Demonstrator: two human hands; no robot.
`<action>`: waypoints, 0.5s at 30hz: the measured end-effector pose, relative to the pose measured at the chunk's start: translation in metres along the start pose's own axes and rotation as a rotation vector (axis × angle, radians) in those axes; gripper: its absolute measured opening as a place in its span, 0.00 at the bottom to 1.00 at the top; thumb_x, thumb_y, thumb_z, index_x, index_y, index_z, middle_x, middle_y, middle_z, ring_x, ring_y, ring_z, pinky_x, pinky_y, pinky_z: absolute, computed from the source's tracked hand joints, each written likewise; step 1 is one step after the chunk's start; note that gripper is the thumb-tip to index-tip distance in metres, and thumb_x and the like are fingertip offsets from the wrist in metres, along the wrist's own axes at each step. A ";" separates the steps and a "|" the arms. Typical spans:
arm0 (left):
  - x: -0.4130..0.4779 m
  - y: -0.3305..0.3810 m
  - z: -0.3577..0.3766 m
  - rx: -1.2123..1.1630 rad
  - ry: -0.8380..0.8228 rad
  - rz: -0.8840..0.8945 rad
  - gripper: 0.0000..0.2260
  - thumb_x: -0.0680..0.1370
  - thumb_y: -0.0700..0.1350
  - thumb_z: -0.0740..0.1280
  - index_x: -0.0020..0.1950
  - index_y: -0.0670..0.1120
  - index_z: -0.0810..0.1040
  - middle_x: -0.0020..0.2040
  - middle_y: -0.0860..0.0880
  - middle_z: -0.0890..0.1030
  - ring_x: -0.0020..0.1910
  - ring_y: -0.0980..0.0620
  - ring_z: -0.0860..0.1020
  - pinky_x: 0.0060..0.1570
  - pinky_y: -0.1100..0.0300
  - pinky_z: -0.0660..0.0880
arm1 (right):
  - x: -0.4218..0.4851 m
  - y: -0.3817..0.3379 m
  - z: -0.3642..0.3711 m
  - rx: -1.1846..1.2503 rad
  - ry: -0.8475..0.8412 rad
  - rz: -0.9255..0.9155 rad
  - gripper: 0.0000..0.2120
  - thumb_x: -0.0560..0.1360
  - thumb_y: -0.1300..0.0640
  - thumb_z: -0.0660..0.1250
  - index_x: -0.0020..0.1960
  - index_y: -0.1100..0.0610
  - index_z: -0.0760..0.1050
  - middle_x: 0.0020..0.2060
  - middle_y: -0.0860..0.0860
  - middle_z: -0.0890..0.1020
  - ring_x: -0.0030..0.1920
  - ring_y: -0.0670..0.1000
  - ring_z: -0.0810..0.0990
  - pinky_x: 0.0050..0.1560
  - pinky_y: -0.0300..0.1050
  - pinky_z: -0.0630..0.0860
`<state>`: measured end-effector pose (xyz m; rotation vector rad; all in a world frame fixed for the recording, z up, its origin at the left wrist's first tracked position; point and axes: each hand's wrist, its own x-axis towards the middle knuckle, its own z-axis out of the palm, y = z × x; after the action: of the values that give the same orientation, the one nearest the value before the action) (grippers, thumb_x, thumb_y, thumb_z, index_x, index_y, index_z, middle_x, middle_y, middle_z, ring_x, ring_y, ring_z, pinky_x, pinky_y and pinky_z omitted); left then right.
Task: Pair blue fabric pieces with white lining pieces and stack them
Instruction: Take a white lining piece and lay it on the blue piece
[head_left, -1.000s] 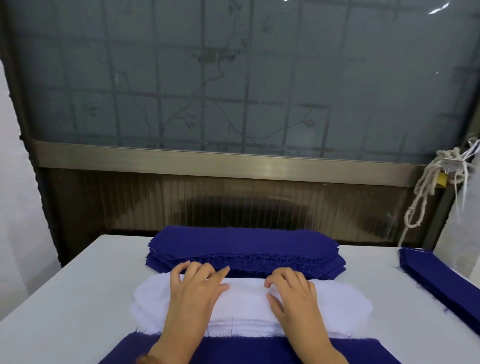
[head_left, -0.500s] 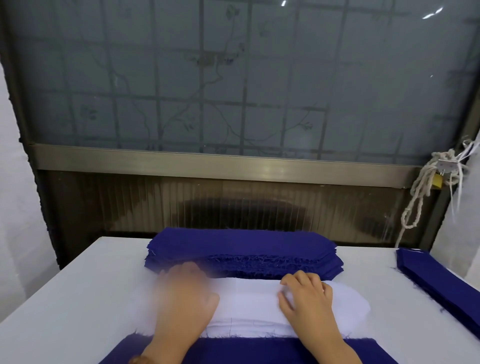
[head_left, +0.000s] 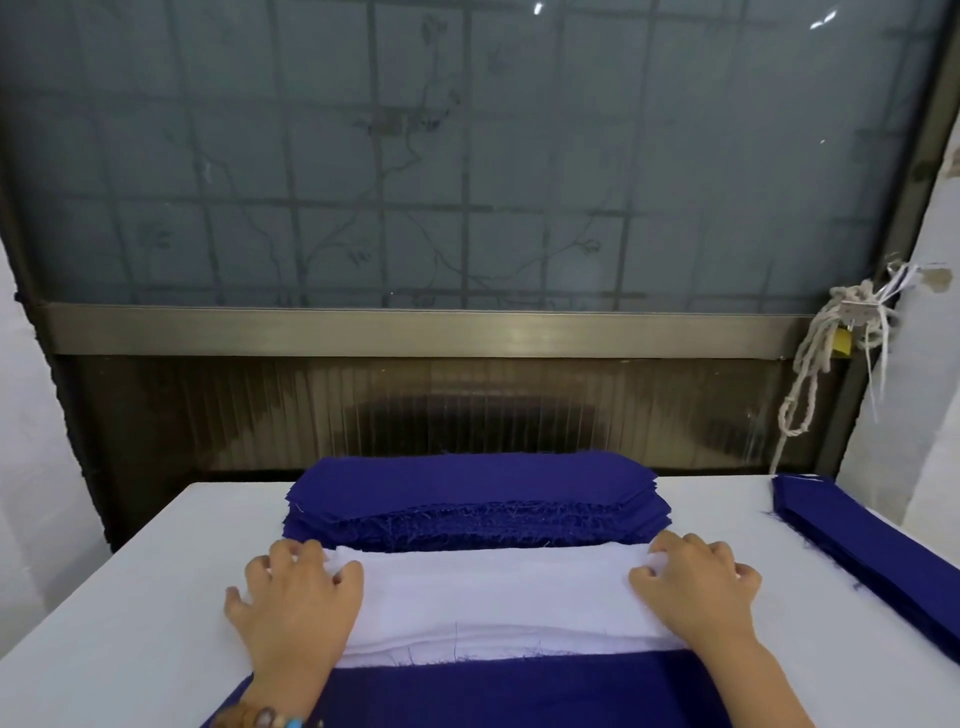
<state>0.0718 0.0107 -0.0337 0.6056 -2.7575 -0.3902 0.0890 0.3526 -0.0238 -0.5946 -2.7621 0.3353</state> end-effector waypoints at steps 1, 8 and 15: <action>0.002 -0.004 -0.001 -0.045 -0.006 -0.025 0.19 0.78 0.57 0.57 0.66 0.52 0.73 0.68 0.49 0.69 0.68 0.47 0.65 0.67 0.46 0.62 | 0.000 0.001 -0.001 -0.003 0.002 0.031 0.13 0.73 0.47 0.58 0.55 0.45 0.74 0.46 0.44 0.74 0.57 0.50 0.71 0.61 0.51 0.64; 0.016 -0.019 -0.007 -0.198 -0.054 -0.071 0.17 0.77 0.55 0.61 0.62 0.49 0.75 0.66 0.47 0.71 0.64 0.44 0.67 0.63 0.46 0.65 | -0.001 0.004 -0.002 -0.024 0.051 0.148 0.14 0.76 0.46 0.59 0.59 0.47 0.73 0.50 0.46 0.76 0.56 0.51 0.71 0.52 0.48 0.63; 0.016 -0.020 -0.008 -0.299 0.042 -0.008 0.08 0.76 0.50 0.67 0.52 0.48 0.77 0.62 0.46 0.73 0.61 0.43 0.69 0.60 0.45 0.66 | -0.002 0.005 0.002 0.185 0.018 0.072 0.13 0.77 0.57 0.62 0.60 0.60 0.72 0.50 0.55 0.77 0.48 0.55 0.76 0.46 0.46 0.74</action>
<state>0.0676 -0.0152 -0.0288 0.5407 -2.5857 -0.7649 0.0914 0.3555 -0.0276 -0.6467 -2.6581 0.5909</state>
